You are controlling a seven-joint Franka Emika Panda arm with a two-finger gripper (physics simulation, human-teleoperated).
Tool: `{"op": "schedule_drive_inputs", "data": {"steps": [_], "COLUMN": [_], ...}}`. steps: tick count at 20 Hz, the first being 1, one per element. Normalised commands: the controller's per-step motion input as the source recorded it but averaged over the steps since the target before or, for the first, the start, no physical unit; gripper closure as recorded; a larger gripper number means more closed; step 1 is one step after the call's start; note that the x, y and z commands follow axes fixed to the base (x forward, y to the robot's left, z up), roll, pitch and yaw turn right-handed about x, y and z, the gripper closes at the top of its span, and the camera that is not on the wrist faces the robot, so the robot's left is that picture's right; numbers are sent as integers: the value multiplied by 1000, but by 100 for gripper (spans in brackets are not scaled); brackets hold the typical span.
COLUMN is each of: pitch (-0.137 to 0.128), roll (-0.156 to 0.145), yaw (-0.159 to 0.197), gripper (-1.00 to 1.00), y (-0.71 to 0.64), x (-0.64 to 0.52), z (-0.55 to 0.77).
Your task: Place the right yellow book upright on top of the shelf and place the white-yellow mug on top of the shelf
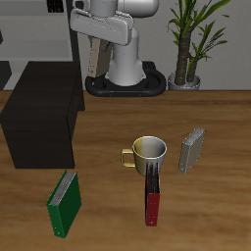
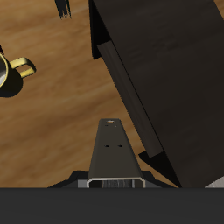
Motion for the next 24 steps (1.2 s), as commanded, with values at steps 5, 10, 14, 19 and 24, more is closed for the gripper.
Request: {"op": "schedule_drive_inputs", "data": {"steps": [5,10,14,19,24], "pitch": [-4,-13,24,48,30], "roll": [-22,10,49,93,62], "yaw": [-107,-108,-129,-119,-69], "gripper": [100,100,100,100,100], "y": [-299,-356,-508,-422,-220], "x": [-281,-379,-273,-110,0], "z": [232,310,264,99,87]}}
